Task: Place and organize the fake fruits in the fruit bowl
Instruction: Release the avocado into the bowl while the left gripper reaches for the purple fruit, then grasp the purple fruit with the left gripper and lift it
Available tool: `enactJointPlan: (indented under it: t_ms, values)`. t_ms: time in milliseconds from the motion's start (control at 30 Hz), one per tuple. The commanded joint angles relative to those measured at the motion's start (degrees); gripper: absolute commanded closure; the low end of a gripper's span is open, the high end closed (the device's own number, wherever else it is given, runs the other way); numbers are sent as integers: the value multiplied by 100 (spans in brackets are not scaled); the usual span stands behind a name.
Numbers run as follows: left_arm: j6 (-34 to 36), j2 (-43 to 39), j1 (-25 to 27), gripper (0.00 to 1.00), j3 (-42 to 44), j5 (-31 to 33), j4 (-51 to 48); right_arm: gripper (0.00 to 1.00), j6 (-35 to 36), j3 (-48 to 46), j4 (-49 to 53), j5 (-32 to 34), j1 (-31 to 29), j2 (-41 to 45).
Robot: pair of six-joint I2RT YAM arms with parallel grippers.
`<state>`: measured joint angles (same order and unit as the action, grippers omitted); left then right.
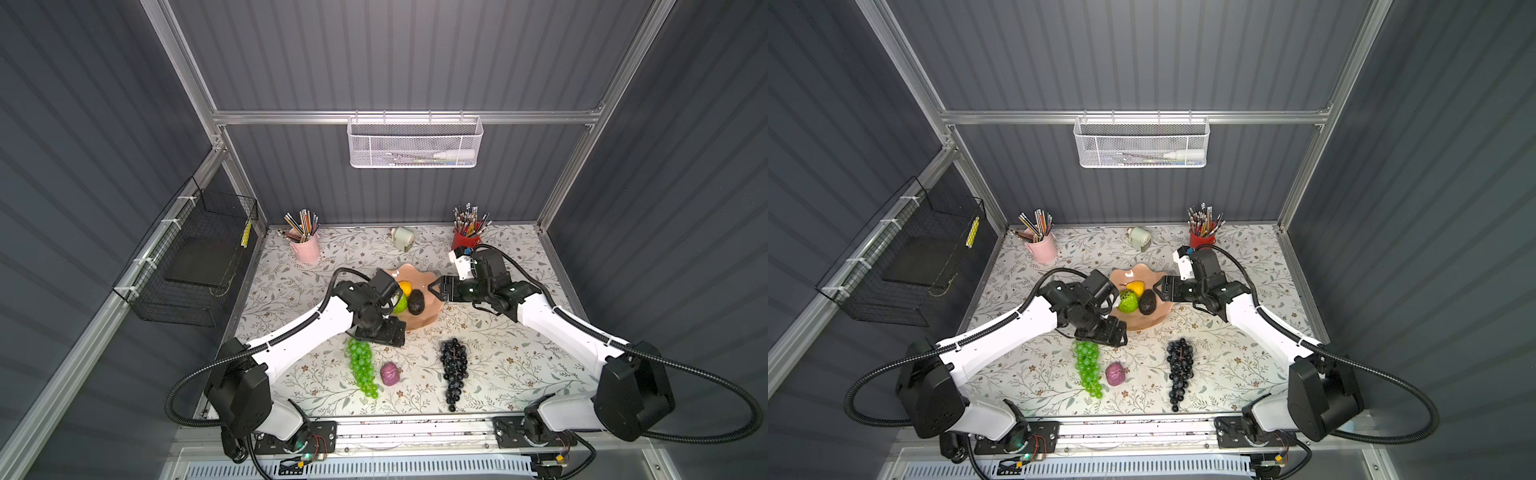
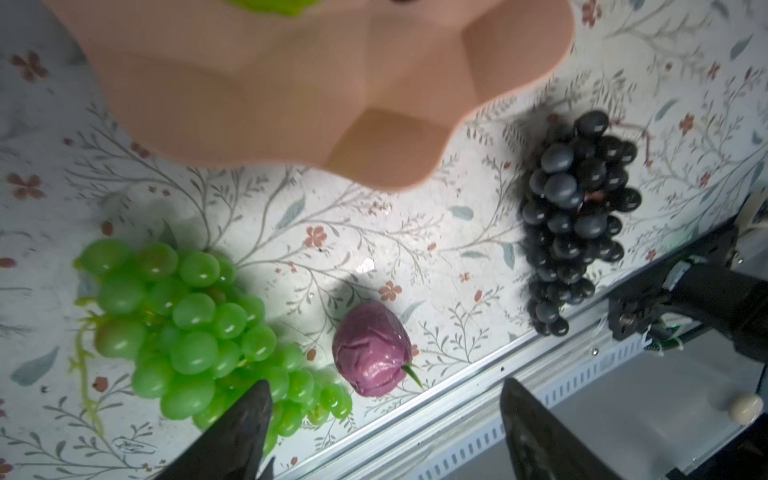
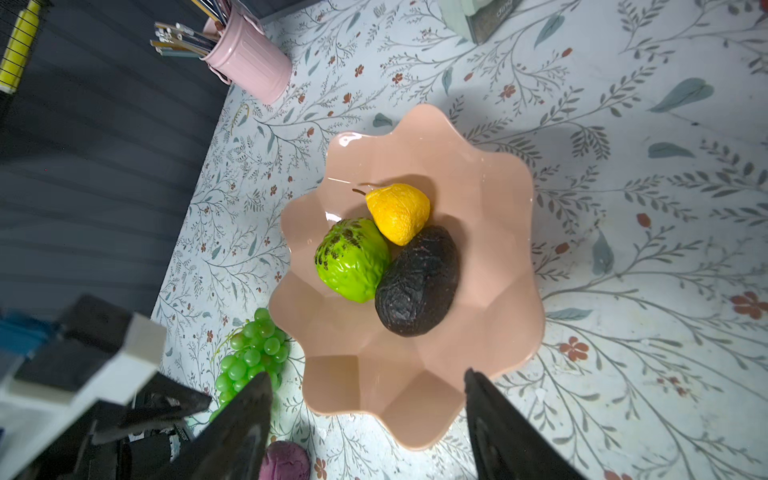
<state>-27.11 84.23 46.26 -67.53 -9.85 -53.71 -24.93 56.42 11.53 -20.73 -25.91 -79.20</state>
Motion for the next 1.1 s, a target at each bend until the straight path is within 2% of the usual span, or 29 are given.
enactJointPlan:
  t_ms: [0,133,333,500,767,1067]
  values:
    - [-359,-291,128,11,319,286,71,26,128,-69,-213,86,-45,183]
    - [-650,-399,332,10,668,536,348,26,292,-90,-111,575,-137,222]
    - [-1025,-159,606,12,835,874,430,26,376,-78,83,693,-212,187]
    - [-1367,-47,778,16,1175,734,900,26,248,-29,55,737,-270,48]
    - [-1747,530,918,17,1139,773,940,25,244,6,16,836,-402,-1]
    - [-2085,975,1311,18,967,799,863,25,244,-399,-257,871,-401,185]
